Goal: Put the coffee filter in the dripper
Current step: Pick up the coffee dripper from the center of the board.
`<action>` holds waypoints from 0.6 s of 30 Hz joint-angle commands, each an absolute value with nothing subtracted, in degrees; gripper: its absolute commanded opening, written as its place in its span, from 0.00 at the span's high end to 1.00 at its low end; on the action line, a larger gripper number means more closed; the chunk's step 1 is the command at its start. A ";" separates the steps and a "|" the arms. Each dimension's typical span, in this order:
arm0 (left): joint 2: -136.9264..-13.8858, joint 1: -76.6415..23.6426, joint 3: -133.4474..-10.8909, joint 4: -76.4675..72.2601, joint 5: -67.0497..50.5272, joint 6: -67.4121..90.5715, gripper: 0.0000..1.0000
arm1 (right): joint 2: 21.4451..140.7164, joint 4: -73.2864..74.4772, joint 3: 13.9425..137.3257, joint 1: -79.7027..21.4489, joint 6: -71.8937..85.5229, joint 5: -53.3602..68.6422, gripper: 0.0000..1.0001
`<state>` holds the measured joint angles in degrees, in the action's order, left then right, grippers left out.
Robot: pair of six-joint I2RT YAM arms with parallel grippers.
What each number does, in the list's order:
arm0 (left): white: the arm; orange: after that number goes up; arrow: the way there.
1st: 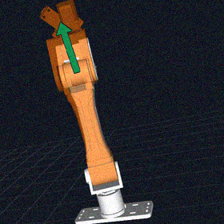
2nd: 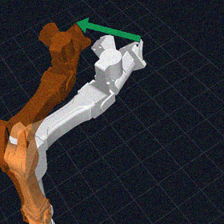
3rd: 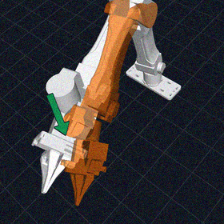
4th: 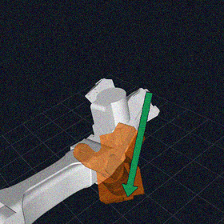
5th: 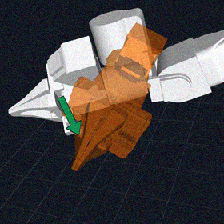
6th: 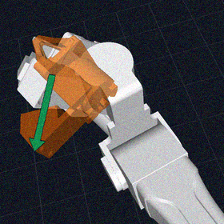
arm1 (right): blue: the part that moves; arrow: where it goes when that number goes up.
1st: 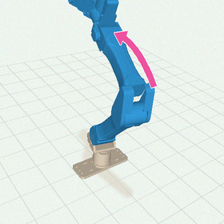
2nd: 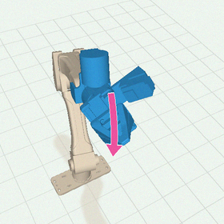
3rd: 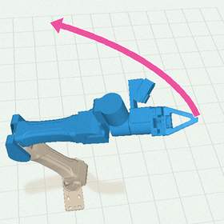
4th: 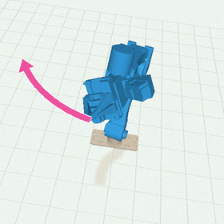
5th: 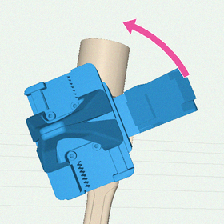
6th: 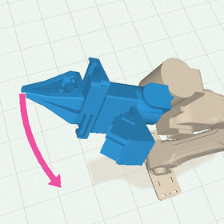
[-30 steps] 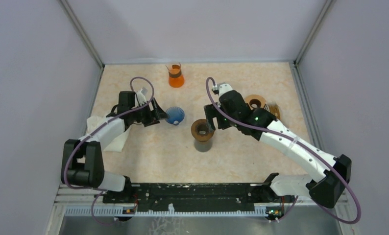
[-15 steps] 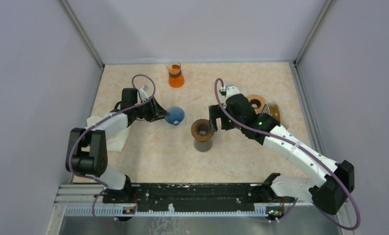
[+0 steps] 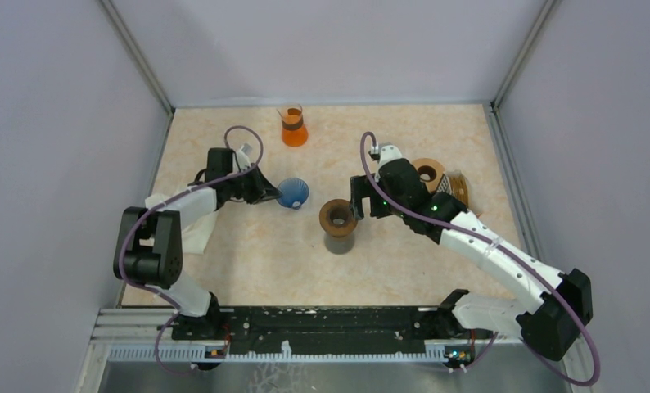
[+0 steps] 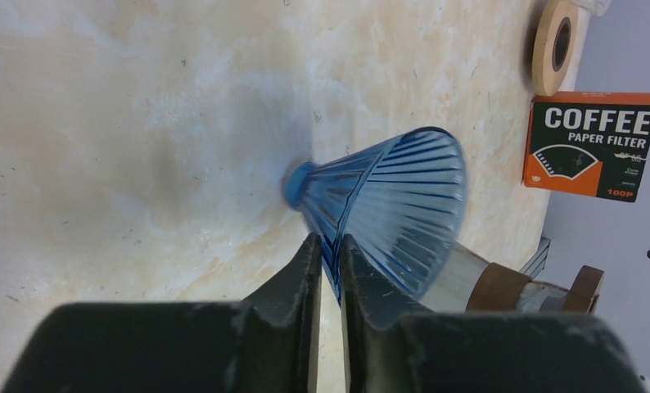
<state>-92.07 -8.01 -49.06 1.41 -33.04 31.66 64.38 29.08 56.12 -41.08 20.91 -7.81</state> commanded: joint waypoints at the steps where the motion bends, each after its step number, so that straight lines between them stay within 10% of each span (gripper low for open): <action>1: -92.25 -8.88 -51.31 1.15 -33.53 30.43 0.87 | 62.27 26.25 56.49 -40.65 21.60 -8.20 0.07; 18: -83.34 -9.75 -59.87 19.64 -30.39 21.87 1.00 | 62.33 28.12 60.54 -40.61 22.35 -7.39 0.07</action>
<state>-87.11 -9.04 -55.53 13.32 -31.27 25.87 64.12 29.32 56.49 -41.08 21.30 -7.46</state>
